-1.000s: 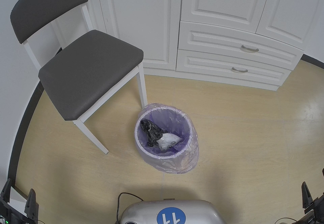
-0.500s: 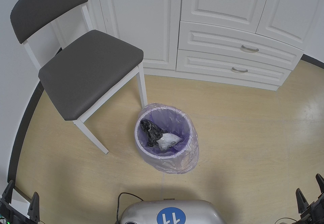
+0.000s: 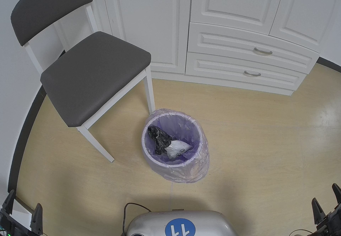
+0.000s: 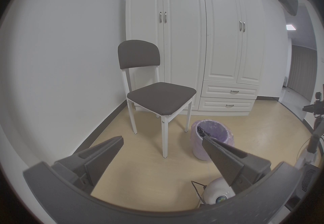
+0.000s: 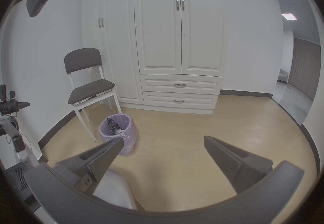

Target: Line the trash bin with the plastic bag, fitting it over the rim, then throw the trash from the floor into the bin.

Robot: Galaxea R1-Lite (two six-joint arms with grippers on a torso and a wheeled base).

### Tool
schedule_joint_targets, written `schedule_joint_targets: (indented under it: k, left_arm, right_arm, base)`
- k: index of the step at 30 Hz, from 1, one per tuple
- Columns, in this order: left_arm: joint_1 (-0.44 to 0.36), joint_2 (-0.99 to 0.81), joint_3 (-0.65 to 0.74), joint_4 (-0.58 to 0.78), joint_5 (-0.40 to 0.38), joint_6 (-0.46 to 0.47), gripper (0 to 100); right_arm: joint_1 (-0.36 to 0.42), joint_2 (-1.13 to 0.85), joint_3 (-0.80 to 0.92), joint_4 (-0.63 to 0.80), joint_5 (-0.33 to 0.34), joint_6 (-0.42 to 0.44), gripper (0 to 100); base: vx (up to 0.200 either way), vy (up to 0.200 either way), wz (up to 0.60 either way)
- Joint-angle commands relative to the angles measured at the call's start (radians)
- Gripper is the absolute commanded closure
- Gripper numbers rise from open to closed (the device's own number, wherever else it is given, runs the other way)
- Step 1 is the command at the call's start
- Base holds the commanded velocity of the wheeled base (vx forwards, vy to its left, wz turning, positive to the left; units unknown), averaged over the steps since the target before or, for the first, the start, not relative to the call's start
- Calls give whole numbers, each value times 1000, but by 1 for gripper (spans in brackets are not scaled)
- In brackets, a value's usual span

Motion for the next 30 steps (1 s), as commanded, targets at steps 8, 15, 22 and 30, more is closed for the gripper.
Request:
schedule_joint_targets:
  k: [8, 15, 22, 30]
  left_arm:
    - [1, -16, 18, 0, 5, -4, 0]
    - [1, -16, 18, 0, 5, -4, 0]
    - [1, -16, 18, 0, 5, -4, 0]
    - [1, -16, 18, 0, 5, -4, 0]
  right_arm:
    - [-1, -13, 18, -1, 0, -6, 0]
    - [-1, -13, 16, 1, 0, -10, 0]
    - [-1, -13, 18, 1, 1, -23, 0]
    - [-1, -13, 16, 1, 0, -16, 0]
  base:
    - [0, 0, 0]
    - [0, 0, 0]
    - [0, 0, 0]
    - [0, 0, 0]
